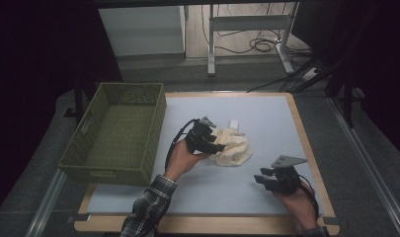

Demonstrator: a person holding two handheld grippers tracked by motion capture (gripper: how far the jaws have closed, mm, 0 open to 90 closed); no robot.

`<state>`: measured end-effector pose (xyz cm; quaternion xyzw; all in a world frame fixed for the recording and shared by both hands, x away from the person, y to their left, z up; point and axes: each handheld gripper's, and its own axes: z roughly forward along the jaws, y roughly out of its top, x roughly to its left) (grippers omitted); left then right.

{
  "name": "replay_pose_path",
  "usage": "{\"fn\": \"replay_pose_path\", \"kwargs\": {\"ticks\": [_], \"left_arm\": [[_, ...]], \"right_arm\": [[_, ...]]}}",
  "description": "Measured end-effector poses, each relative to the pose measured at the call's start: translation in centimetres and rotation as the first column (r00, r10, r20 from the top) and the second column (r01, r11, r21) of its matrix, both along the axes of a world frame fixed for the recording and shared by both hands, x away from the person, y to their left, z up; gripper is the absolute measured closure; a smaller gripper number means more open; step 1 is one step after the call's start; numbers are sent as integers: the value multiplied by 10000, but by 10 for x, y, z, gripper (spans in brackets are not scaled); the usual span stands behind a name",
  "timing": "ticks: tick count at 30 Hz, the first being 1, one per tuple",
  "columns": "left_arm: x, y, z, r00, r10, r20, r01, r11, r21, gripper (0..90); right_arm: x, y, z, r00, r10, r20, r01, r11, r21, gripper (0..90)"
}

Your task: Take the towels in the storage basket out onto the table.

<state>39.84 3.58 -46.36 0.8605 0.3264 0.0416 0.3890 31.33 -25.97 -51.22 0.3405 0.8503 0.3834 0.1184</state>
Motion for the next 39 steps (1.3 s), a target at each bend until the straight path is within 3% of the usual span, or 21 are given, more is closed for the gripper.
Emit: {"fn": "replay_pose_path", "kwargs": {"ticks": [3,8,14,17,19,21,24,26,31,34,37,39], "left_arm": [[3,-5,-2,10000,-77,5,77,9999,97,518],[9,-12,-2,9999,-70,140,68,9999,149,556],[13,-17,-11,10000,-41,86,38,9994,357,585],[14,-17,-17,10000,-70,32,68,9983,573,691],[14,-15,-19,10000,-27,8,27,9984,558,805],[13,-11,-19,10000,57,60,-59,9990,441,849],[7,2,-16,9989,317,357,-326,9991,260,854],[4,10,-14,9982,491,358,-493,9988,34,851],[-7,24,-14,9965,740,389,-740,9973,6,838],[-16,32,-21,9967,786,184,-787,9969,66,809],[-24,38,-34,9967,794,-191,-790,9966,216,775],[-26,43,-39,9961,857,-223,-853,9962,181,719]], "right_arm": [[7,14,3,9992,353,-182,-350,9992,209,677],[26,45,7,9965,819,-138,-820,9966,-89,690],[43,70,-1,9949,1010,-83,-1013,9937,-481,687],[49,78,-6,9947,1023,-37,-1023,9917,-779,711],[50,81,-9,9942,1070,80,-1053,9878,-1148,805],[51,80,-9,9941,1072,181,-1042,9870,-1224,876],[48,72,-3,9940,1069,209,-1036,9871,-1223,884],[44,64,2,9950,942,317,-900,9893,-1152,884],[38,42,11,9974,575,429,-532,9940,-958,884],[35,24,12,9989,295,375,-261,9959,-860,883],[33,17,8,9995,235,211,-216,9958,-885,882],[31,14,3,9995,323,32,-319,9955,-891,874]]}}
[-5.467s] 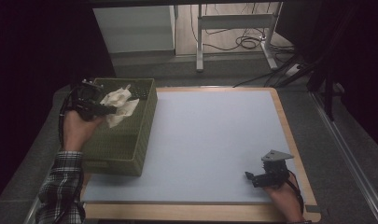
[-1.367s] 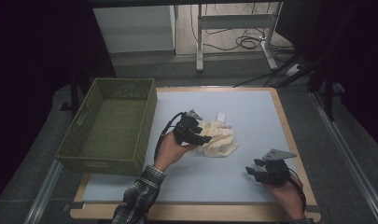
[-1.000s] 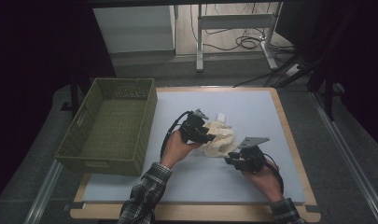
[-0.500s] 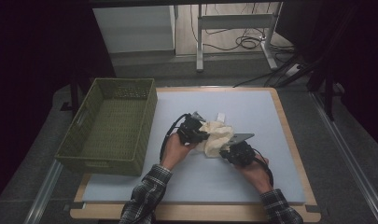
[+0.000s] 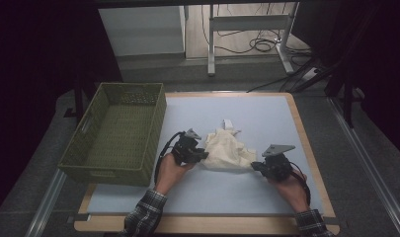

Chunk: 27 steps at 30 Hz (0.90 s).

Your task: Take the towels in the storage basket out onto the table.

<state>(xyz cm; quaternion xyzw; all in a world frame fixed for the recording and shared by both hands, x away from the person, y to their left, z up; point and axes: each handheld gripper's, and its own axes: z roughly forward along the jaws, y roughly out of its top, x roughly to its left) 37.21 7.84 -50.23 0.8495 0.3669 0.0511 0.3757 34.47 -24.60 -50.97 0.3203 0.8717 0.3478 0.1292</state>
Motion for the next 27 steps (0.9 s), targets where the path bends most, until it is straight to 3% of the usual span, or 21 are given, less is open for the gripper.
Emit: {"fn": "replay_pose_path", "kwargs": {"ticks": [2,3,5,7,9,12,19,21,22,23,27], "left_arm": [[1,4,2,9998,206,75,-205,9997,-116,672],[3,5,5,9994,309,139,-306,9993,-212,618],[8,6,12,9989,396,268,-387,9987,-326,596],[16,2,22,9983,394,426,-378,9985,-386,560],[19,1,25,9983,338,468,-321,9988,-375,553],[28,-7,27,9988,249,422,-227,9983,-531,525],[49,-29,25,9998,38,216,-34,9998,-221,533],[52,-34,21,9999,-144,26,145,9996,-257,605],[52,-35,19,9998,-220,-10,220,9996,-154,674],[50,-37,15,9994,-350,5,350,9993,-92,826],[41,-34,19,9986,-474,238,479,9986,-219,861]], "right_arm": [[-2,-1,-1,10000,22,55,-22,10000,-71,847],[-3,-1,4,9998,-46,180,46,10000,-32,779],[-3,-1,8,9996,-59,283,61,10000,-45,763],[1,1,21,9990,-70,442,67,10000,60,710],[3,2,25,9988,-92,475,86,9999,128,695],[13,8,32,9992,-68,403,53,9993,370,643],[42,30,34,9999,-121,-30,123,9964,842,518],[49,36,32,9998,-99,-170,112,9970,770,554],[52,38,31,9993,-53,-382,82,9971,754,654],[53,41,27,9990,54,-434,-28,9982,605,819],[48,43,26,9993,301,-234,-291,9987,429,863]]}}
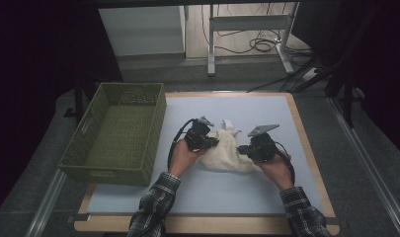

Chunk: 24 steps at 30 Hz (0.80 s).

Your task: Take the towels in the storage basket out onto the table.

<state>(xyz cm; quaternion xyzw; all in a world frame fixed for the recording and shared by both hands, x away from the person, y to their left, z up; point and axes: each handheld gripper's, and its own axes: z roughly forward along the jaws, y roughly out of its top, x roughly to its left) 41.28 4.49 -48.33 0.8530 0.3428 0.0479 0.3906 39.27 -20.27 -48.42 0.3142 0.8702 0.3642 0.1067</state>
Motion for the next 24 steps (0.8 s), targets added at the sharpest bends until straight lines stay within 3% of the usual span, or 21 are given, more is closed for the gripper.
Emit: {"fn": "replay_pose_path", "kwargs": {"ticks": [2,3,8,12,14,16,19,21,24], "left_arm": [[-14,8,9,9994,5,353,5,9996,-287,861],[-14,8,9,9994,5,353,5,9996,-287,861],[-46,20,15,9964,-90,839,130,9988,-467,858],[-73,28,4,9966,-202,794,247,9981,-562,850],[-85,32,-4,9976,-239,645,276,9980,-574,846],[-98,36,-15,9985,-389,391,410,9977,-543,840],[-113,46,-28,9984,-557,-2,557,9970,-534,778],[-119,53,-27,9995,-317,45,319,9976,-613,648],[-121,64,-13,9988,182,461,-145,9968,-786,593]], "right_arm": [[-10,-2,7,9993,239,301,-242,9997,97,865],[-10,-2,7,9993,239,301,-242,9997,97,865],[-34,-5,21,9955,771,551,-801,9953,551,864],[-56,-5,21,9908,1209,616,-1244,9906,571,864],[-71,-5,13,9879,1492,419,-1517,9863,650,863],[-75,-5,9,9866,1595,330,-1614,9848,641,861],[-87,-7,-1,9835,1804,116,-1807,9818,591,810],[-91,-11,-2,9853,1696,181,-1703,9844,446,770],[-90,-22,1,9911,1292,323,-1303,9909,341,740]]}}
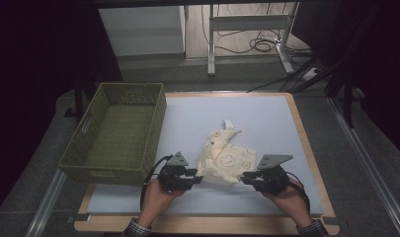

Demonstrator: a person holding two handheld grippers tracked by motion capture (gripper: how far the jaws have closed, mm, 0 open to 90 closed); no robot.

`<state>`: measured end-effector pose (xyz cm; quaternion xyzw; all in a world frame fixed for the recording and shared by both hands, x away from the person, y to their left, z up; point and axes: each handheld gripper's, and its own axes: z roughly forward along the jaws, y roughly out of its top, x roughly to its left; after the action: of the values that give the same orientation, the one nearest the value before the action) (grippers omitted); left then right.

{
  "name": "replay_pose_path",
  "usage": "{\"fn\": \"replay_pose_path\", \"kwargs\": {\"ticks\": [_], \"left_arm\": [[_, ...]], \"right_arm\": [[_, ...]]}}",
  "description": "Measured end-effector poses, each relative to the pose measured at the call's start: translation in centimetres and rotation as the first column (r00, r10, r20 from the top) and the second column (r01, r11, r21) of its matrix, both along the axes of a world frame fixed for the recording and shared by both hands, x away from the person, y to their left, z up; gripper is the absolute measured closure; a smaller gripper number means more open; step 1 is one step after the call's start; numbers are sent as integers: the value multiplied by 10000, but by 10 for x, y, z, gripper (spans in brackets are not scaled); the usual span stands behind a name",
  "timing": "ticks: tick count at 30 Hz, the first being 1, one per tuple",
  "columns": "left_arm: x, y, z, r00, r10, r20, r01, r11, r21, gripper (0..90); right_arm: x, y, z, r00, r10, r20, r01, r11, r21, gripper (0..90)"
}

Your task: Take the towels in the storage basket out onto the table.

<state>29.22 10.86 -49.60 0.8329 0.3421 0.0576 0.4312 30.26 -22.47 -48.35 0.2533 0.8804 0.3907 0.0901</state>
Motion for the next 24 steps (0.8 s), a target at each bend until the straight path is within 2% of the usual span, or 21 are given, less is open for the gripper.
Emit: {"fn": "replay_pose_path", "kwargs": {"ticks": [1,2,3,5,7,8,9,13,15,16,17,18,19,20,22,24], "left_arm": [[2,2,5,9999,118,101,-116,9999,-113,573],[5,2,11,9995,279,130,-276,9993,-269,535],[10,1,15,9990,403,180,-397,9985,-369,535],[20,-4,21,9981,537,307,-524,9977,-426,527],[35,-12,25,9970,662,408,-650,9975,-286,513],[52,-20,28,9957,791,472,-786,9968,-116,511],[52,-20,28,9957,791,472,-786,9968,-116,508],[87,-39,30,9934,1015,528,-1032,9941,319,494],[104,-50,28,9933,1040,503,-1068,9927,566,481],[118,-60,25,9922,1133,521,-1178,9887,928,450],[118,-60,25,9922,1133,521,-1178,9887,928,448],[125,-64,23,9918,1177,490,-1225,9862,1109,448],[131,-69,19,9916,1229,409,-1271,9839,1260,410],[137,-72,15,9911,1282,347,-1319,9807,1444,410],[145,-78,6,9905,1364,148,-1369,9754,1727,414],[149,-81,-3,9900,1413,-9,-1382,9692,2039,461]], "right_arm": [[2,-4,1,9998,-215,53,215,9997,-76,733],[10,-11,2,9973,-718,158,722,9971,-260,729],[10,-11,2,9973,-718,158,722,9971,-260,729],[20,-19,-1,9933,-1153,126,1156,9929,-295,727],[31,-24,-5,9873,-1587,101,1590,9865,-401,721],[41,-28,-11,9805,-1963,77,1964,9790,-545,713],[41,-28,-11,9805,-1963,77,1964,9790,-545,713],[56,-32,-18,9684,-2492,5,2488,9667,-599,685],[62,-32,-19,9625,-2711,-28,2706,9612,-534,663],[68,-30,-20,9577,-2879,24,2876,9563,-523,632],[68,-30,-20,9577,-2879,24,2876,9563,-523,632],[71,-29,-20,9554,-2953,80,2952,9538,-564,611],[76,-25,-22,9509,-3089,182,3094,9483,-711,551],[76,-25,-22,9509,-3089,182,3094,9483,-711,551],[81,-21,-25,9488,-3139,347,3158,9439,-968,531],[83,-17,-30,9486,-3145,351,3164,9407,-1227,533]]}}
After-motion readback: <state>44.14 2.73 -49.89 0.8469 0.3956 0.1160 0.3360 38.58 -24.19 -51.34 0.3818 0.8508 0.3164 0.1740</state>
